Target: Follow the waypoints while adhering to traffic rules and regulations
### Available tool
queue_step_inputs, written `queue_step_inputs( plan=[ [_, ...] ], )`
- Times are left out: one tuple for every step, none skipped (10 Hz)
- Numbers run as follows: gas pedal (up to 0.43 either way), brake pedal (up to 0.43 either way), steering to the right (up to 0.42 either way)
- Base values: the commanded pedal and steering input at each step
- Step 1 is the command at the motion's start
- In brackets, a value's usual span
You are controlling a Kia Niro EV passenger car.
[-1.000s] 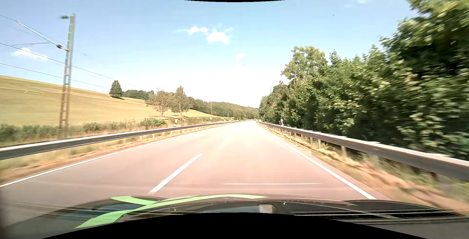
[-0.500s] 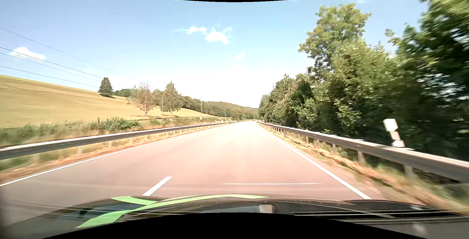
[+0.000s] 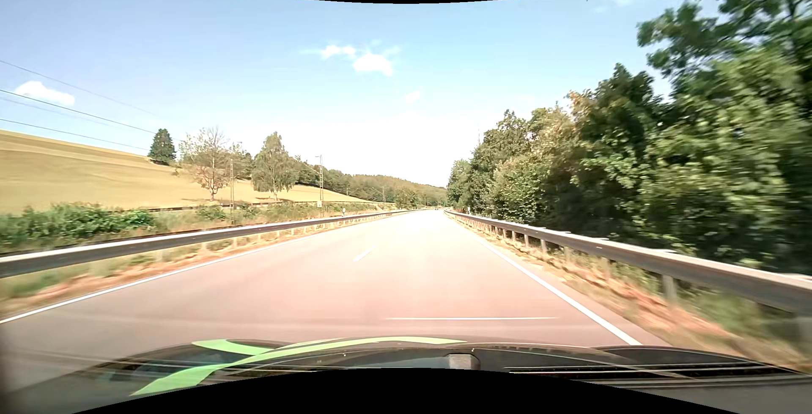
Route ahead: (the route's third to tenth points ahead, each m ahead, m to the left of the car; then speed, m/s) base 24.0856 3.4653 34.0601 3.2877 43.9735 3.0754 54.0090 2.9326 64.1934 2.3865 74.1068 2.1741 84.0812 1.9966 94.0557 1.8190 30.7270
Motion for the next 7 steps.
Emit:
queue_step_inputs(
  plan=[
    [0.350, 0.000, 0.000],
    [0.350, 0.000, 0.000],
    [0.358, 0.000, 0.000],
    [0.358, 0.000, -0.001],
    [0.350, 0.000, 0.000],
    [0.331, 0.000, 0.000],
    [0.299, 0.000, 0.000]
  ],
)
